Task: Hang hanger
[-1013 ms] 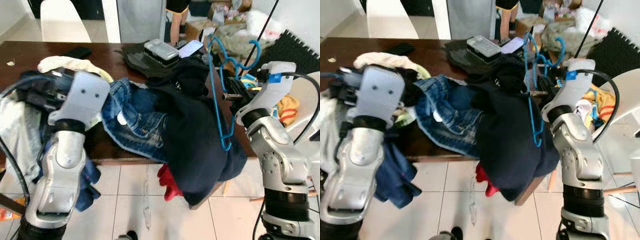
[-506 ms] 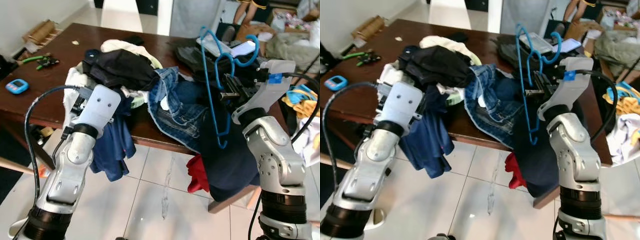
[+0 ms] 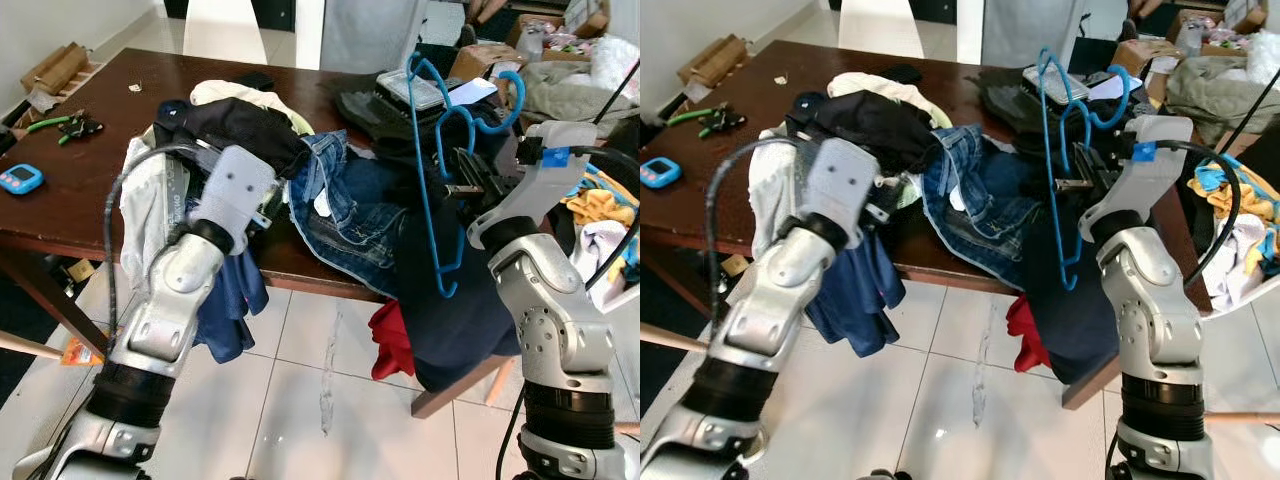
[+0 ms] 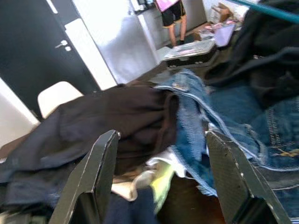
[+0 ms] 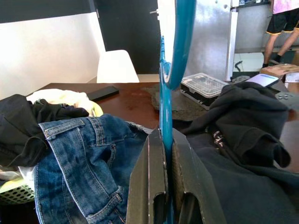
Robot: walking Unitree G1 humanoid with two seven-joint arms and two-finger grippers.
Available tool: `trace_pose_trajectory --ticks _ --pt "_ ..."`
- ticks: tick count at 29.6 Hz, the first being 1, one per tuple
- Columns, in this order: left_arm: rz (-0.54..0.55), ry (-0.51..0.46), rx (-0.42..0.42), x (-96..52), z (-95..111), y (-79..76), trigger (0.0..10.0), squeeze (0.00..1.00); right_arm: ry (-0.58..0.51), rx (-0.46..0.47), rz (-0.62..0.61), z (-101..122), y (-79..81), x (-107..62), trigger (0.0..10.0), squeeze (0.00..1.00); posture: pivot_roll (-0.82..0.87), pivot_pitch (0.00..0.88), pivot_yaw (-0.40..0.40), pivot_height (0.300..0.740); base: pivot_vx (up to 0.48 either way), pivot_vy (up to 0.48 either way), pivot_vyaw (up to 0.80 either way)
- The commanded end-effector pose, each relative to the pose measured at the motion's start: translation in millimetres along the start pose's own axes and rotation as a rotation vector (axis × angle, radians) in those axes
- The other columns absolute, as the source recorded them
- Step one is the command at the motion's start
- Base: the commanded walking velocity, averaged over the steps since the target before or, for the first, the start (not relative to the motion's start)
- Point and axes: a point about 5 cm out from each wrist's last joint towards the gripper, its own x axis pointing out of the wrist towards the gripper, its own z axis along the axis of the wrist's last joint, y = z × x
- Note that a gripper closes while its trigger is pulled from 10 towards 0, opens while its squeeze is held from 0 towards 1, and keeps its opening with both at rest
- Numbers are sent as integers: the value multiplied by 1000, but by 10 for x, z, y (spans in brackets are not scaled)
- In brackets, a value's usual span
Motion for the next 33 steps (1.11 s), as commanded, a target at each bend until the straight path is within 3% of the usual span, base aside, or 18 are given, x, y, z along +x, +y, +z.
trace_pose_trajectory --ticks 1,7,10,17,23,33 --pt "-12 10 7 30 -81 -43 10000 0 -29 7 0 58 7 -23 10000 0 82 165 -36 740 0 0 0" --pt "35 50 64 122 -220 32 10000 0 -30 6 -2 73 4 -38 10000 0 65 180 -33 740 0 0 0" --pt "117 85 118 199 -302 225 10000 0 -27 2 -11 85 -6 -76 10000 0 55 192 -31 740 0 0 0" --pt "187 79 118 184 -321 387 10000 0 -25 -2 -20 90 -27 -101 10000 0 50 205 -28 740 344 0 0" --pt "183 74 117 180 -319 377 10000 0 -26 0 -20 89 -26 -101 10000 0 53 207 -28 740 480 0 0" --pt "39 -86 51 280 -67 81 10000 0 -27 8 -22 92 -4 -94 10000 0 63 206 -27 740 439 0 0"
